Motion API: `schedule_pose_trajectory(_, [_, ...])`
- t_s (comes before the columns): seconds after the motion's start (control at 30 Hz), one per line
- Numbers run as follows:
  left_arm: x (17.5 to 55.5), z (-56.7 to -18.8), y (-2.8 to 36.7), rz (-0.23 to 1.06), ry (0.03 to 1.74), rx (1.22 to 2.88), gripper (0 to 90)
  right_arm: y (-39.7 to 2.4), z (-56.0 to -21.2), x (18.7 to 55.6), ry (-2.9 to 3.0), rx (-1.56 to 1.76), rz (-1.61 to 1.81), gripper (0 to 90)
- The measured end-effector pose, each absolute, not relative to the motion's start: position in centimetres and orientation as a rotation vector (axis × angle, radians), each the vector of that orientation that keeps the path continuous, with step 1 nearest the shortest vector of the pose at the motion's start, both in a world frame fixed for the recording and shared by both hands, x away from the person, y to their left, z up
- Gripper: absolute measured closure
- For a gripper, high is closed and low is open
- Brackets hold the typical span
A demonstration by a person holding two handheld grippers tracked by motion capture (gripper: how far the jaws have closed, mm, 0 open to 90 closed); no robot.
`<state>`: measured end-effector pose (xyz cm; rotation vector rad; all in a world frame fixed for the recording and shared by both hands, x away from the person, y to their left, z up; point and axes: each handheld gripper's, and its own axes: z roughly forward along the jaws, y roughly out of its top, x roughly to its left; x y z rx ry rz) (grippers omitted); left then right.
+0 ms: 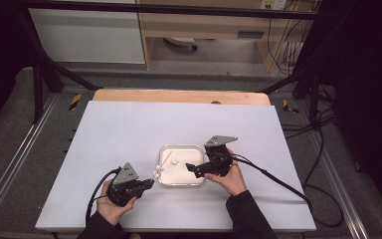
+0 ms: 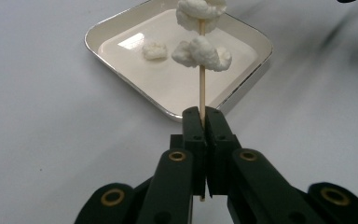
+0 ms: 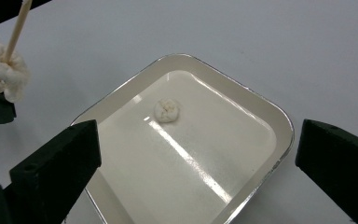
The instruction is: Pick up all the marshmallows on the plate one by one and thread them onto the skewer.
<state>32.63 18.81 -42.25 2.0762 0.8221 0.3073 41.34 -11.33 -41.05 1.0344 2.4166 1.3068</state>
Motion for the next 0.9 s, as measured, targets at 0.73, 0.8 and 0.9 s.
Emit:
schedule_pose_trajectory(0.73, [32.8,-42.3,19.1,0.31,0.835,2.062,88.5,-6.6,-42.2,43.9,2.455,0.999,1.215,8.8])
schedule_pose_trajectory(0.8, [32.8,-42.4,19.2,0.312,0.837,2.063,88.5,-6.2,-42.4,44.0,2.464,0.987,1.209,11.0])
schedule_pose_trajectory(0.9, [32.8,-42.4,19.2,0.31,0.844,2.062,88.5,-5.8,-42.7,44.2,2.468,0.977,1.225,16.8])
